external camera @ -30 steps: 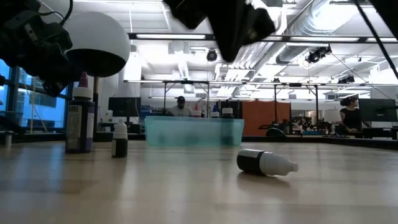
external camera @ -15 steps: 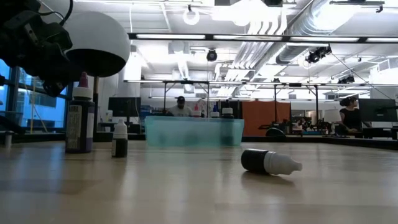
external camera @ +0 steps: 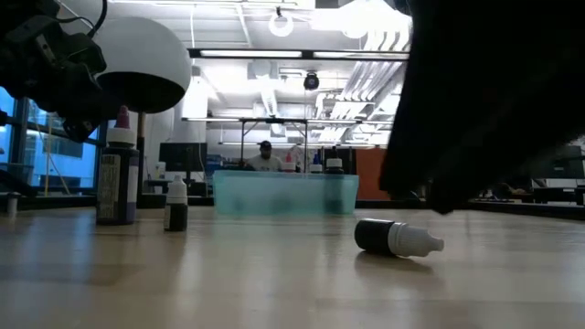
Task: Pick & Place food coloring
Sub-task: Put the small green dye bottle in the green bin
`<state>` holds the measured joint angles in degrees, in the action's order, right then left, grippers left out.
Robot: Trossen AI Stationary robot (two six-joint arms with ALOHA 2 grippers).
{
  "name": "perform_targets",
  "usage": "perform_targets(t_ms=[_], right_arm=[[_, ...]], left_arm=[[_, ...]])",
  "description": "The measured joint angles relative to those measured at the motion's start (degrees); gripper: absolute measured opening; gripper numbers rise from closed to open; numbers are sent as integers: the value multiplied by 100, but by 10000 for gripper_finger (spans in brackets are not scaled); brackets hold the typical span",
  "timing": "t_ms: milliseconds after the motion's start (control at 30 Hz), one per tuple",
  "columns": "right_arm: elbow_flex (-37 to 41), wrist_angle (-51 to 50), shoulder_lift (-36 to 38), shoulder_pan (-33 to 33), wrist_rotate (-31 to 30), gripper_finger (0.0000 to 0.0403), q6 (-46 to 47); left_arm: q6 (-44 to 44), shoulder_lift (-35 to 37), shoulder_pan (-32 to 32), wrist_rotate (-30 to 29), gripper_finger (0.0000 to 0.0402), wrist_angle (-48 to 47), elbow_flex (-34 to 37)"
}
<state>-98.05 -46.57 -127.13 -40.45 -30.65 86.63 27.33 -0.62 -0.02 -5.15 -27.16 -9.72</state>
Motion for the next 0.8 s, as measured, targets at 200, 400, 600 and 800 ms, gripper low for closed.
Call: perform_targets(t_ms=[200,400,600,800], right_arm=[[474,226,0,-64,-75,193,85],[887,501,19,-93,-153,193,170],[1236,1151,47,-112,-380,193,71],[1262,1323,24,-83,-600,193,-179]], left_arm=[[0,0,1,2,0,0,0],[0,0,0,0,0,0,0],[0,0,-1,0,0,-2,0],[0,0,0,1,0,0,0]])
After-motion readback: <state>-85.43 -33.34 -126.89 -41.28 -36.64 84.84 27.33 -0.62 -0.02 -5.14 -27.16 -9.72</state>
